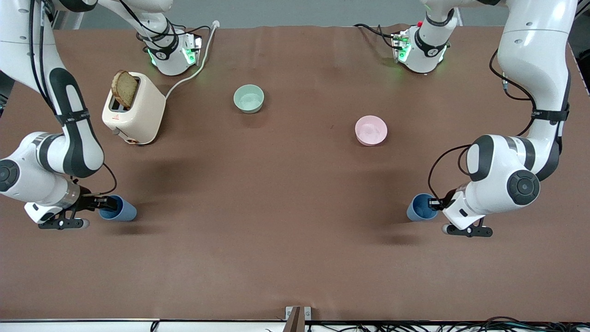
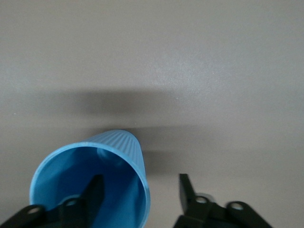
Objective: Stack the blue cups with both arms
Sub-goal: 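Close the left gripper and the right gripper on the blue cups, then carry the cup with the left gripper to mid-table while the right gripper lifts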
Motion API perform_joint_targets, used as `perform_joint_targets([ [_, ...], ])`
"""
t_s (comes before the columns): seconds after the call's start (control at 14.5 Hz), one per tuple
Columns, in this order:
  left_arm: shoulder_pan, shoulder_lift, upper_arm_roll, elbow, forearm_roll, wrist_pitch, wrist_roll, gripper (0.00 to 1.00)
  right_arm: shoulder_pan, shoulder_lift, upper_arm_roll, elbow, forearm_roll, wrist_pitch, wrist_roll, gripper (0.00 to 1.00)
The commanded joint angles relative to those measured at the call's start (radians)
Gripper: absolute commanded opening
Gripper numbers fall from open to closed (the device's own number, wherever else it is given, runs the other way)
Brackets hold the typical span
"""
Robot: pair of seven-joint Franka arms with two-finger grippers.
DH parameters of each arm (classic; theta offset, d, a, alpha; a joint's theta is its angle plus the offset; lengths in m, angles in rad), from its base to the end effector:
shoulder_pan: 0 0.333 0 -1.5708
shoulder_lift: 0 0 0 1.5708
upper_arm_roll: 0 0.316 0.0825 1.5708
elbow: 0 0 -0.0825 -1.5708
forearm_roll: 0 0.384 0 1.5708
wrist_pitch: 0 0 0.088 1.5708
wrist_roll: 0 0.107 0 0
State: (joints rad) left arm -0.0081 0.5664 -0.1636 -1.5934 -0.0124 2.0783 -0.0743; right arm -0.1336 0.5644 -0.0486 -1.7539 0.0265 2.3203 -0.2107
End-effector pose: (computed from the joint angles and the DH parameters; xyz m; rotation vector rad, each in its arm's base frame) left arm 0.6757 -0.1032 0.3012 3.0478 -0.1053 -0.1313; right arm 0.6543 -0.1172 0.2489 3.1345 0.0283 0.0023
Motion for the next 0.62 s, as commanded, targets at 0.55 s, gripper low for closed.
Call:
perform_joint_targets([
  [0.55,-0.237,-0.017,-0.26,-0.023,0.014,-0.035,-0.758,0.0,-0.02,-0.034,0.006,0.092,0.078,-0.161,0.0,0.01],
])
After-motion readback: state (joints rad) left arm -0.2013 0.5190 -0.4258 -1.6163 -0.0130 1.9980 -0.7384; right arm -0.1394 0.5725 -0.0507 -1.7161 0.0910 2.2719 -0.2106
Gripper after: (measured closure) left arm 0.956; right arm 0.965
